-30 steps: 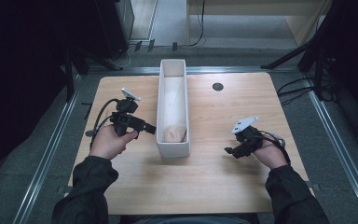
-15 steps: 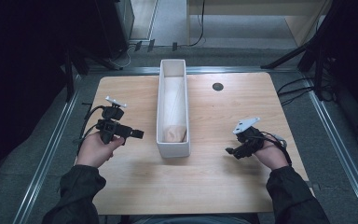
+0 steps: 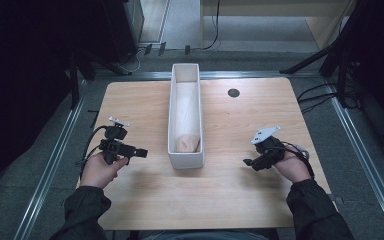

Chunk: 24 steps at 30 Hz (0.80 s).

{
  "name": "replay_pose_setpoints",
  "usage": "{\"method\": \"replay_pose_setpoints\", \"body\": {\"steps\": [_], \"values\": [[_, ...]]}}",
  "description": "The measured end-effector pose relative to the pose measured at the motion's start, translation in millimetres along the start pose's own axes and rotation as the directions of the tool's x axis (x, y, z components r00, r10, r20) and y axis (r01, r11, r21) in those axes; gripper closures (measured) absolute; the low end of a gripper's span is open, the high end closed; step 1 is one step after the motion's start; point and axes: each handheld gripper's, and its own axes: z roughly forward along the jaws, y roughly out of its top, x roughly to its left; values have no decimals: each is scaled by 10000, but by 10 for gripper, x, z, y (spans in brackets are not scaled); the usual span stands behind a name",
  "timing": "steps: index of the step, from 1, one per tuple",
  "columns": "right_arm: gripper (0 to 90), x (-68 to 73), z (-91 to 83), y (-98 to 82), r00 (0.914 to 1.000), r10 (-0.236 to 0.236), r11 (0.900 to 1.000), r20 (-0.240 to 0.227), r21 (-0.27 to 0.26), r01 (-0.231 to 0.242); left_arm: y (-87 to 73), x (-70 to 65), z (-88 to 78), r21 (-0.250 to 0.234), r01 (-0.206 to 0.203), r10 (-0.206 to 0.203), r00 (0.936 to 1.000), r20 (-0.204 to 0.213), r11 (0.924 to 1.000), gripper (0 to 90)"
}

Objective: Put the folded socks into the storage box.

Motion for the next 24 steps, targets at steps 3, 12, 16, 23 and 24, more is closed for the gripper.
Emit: {"method": "replay_pose_setpoints", "body": {"steps": [3, 12, 16, 23, 24], "values": [[221, -1, 0, -7, 10000, -49, 10000, 5, 20, 49, -29, 52, 25, 24, 0, 0, 9999, -124, 10000, 373], [221, -4, -3, -3, 10000, -34, 10000, -12, -18, 34, -148, 232, 96, -68, 249, -251, 9993, -289, 9997, 389], [221, -1, -5, 4, 10000, -37, 10000, -26, -13, 37, -184, 289, 135, -77, 501, -503, 9983, -290, 9987, 396], [221, -1, -2, 8, 10000, -45, 10000, -38, -9, 45, -214, 338, 134, -239, 528, -533, 9984, -183, 9983, 350], [221, -2, -1, 8, 10000, -63, 10000, -60, -18, 63, -217, 343, 134, -237, 532, -535, 9984, -156, 9983, 350]]}}
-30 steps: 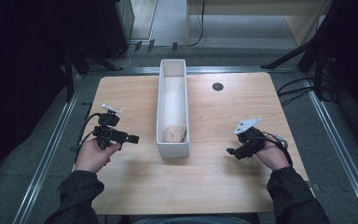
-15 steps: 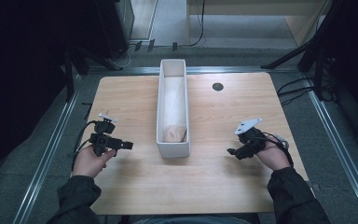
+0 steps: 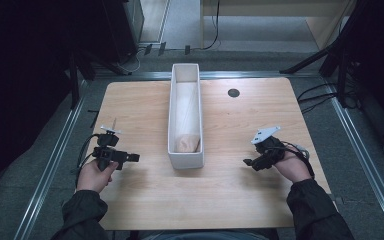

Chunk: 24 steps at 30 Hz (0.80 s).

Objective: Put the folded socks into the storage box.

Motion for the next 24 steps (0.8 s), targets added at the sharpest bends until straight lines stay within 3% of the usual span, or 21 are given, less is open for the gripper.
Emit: {"method": "replay_pose_setpoints", "body": {"steps": [12, 24], "values": [[221, 2, 4, 7, 9999, -113, 9999, 9, 10, 113, -29, 99, -17, -141, 121, -123, 9998, -131, 9998, 352], [221, 4, 8, 6, 9999, -105, 9999, -21, 47, 105, -37, 81, 16, 16, 58, -58, 10000, -33, 10000, 345]]}}
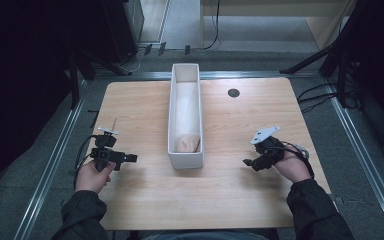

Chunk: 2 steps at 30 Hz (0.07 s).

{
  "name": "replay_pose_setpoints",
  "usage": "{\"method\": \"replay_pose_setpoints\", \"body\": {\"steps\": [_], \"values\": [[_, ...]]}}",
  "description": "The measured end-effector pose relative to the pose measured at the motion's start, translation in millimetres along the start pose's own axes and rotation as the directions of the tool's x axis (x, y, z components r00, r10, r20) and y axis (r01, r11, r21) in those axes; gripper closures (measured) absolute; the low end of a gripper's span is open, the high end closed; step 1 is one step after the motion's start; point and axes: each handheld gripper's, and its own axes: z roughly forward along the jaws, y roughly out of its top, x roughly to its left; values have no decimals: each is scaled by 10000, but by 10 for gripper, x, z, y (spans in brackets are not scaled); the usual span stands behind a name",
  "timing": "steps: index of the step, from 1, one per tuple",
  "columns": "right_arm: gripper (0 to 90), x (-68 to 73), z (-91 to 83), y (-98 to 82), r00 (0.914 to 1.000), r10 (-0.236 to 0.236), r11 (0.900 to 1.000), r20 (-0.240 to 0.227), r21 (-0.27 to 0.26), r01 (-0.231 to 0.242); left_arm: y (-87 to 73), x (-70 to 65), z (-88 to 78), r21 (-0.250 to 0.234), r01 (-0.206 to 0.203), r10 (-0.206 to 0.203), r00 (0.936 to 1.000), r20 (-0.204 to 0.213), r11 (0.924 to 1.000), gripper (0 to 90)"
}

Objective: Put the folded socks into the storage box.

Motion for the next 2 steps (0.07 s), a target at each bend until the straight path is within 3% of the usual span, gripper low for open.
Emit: {"method": "replay_pose_setpoints", "body": {"steps": [2], "values": [[221, 1, 2, 4, 10000, 29, 10000, -22, 18, -29, -2, -2, 8, 6, 11, -10, 10000, -62, 10000, 344]]}}
